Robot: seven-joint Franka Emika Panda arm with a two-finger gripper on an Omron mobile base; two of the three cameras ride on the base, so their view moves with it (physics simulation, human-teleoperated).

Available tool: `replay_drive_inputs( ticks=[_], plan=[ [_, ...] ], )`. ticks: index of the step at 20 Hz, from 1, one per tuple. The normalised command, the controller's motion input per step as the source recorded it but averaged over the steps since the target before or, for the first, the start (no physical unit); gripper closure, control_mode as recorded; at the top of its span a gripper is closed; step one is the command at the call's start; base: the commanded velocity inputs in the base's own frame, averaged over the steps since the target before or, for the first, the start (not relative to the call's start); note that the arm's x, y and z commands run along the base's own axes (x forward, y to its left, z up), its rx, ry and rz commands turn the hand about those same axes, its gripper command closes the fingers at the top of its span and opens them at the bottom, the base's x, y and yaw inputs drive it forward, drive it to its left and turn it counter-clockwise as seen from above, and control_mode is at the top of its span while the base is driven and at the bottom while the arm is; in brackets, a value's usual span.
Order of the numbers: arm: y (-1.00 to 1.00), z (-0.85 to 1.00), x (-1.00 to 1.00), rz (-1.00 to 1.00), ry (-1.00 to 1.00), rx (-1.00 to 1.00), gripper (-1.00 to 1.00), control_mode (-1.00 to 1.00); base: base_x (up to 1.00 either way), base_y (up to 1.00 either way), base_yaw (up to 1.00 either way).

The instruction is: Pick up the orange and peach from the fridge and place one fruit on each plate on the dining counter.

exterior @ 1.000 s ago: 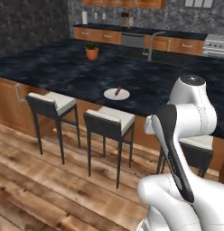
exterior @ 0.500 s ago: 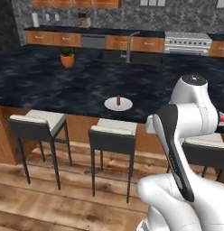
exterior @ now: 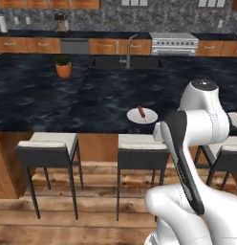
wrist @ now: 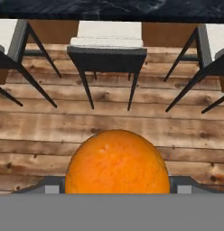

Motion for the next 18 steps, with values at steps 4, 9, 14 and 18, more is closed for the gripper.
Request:
replay_drive_inputs(
  ticks=[4, 9, 14, 18],
  plan=[
    [0.00, 0.00, 0.00, 0.00, 0.00, 0.00, 1.00, 1.00, 0.61, 0.19, -0.53],
    [0.00, 0.00, 0.00, 0.00, 0.00, 0.00, 1.00, 1.00, 0.63, 0.02, -0.44],
    [0.00, 0.00, 0.00, 0.00, 0.00, 0.00, 1.00, 1.00, 0.71, 0.25, -0.18],
    [0.00, 0.00, 0.00, 0.00, 0.00, 0.00, 1.00, 1.00, 0.40, 0.44, -0.02]
  ],
)
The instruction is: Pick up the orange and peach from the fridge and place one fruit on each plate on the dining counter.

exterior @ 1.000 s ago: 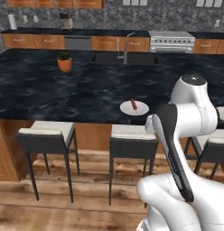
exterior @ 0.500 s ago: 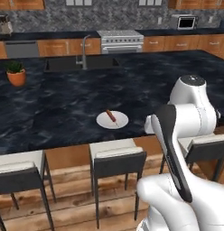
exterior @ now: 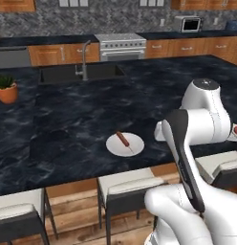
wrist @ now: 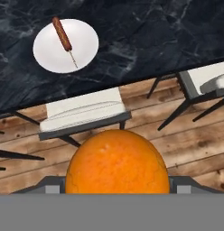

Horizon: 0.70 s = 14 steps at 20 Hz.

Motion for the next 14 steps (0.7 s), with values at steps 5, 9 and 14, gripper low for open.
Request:
replay_drive_inputs(
  ticks=[5, 9, 14],
  plan=[
    [0.00, 0.00, 0.00, 0.00, 0.00, 0.00, 1.00, 1.00, 0.17, 0.50, 0.00],
    [0.00, 0.00, 0.00, 0.00, 0.00, 0.00, 1.00, 1.00, 0.00, 0.50, 0.00],
    [0.00, 0.00, 0.00, 0.00, 0.00, 0.00, 1.00, 1.00, 0.42, 0.18, 0.00]
  ],
)
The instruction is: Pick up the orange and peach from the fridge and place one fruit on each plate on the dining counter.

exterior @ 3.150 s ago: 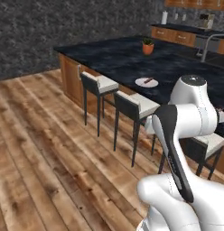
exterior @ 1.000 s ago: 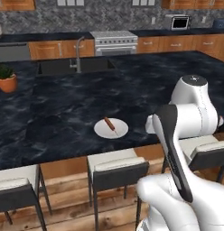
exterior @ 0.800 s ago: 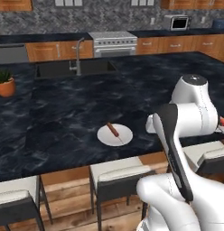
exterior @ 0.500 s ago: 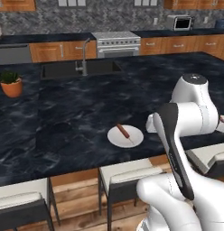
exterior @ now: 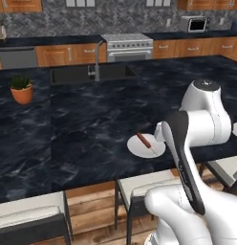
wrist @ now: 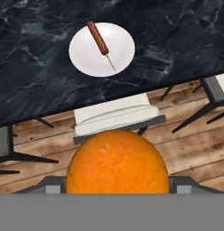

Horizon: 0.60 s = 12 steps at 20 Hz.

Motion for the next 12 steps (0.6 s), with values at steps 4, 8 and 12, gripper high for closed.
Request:
replay_drive_inputs(
  ticks=[4, 8, 12],
  plan=[
    [0.00, 0.00, 0.00, 0.00, 0.00, 0.00, 1.00, 1.00, 0.58, 0.01, 0.00],
    [0.00, 0.00, 0.00, 0.00, 0.00, 0.00, 1.00, 1.00, 0.45, 0.01, 0.00],
    [0.00, 0.00, 0.00, 0.00, 0.00, 0.00, 1.00, 1.00, 0.31, 0.00, 0.00]
  ],
)
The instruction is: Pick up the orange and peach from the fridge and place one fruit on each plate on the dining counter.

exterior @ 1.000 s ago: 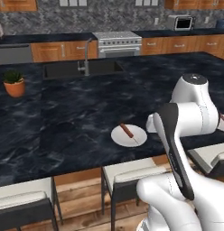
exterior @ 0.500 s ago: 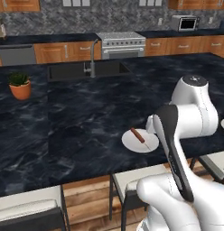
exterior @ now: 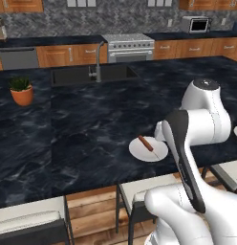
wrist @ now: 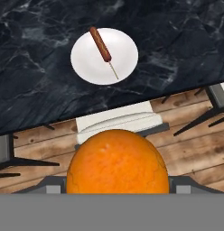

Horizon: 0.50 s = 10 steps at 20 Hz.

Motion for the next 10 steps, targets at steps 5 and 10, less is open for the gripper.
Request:
replay_drive_inputs(
  ticks=[5, 10],
  plan=[
    [0.00, 0.00, 0.00, 0.00, 0.00, 0.00, 1.00, 1.00, 0.33, 0.04, -0.01],
    [0.01, 0.00, 0.62, -0.01, -0.01, 0.00, 1.00, -1.00, 0.10, 0.02, -0.01]
  ],
)
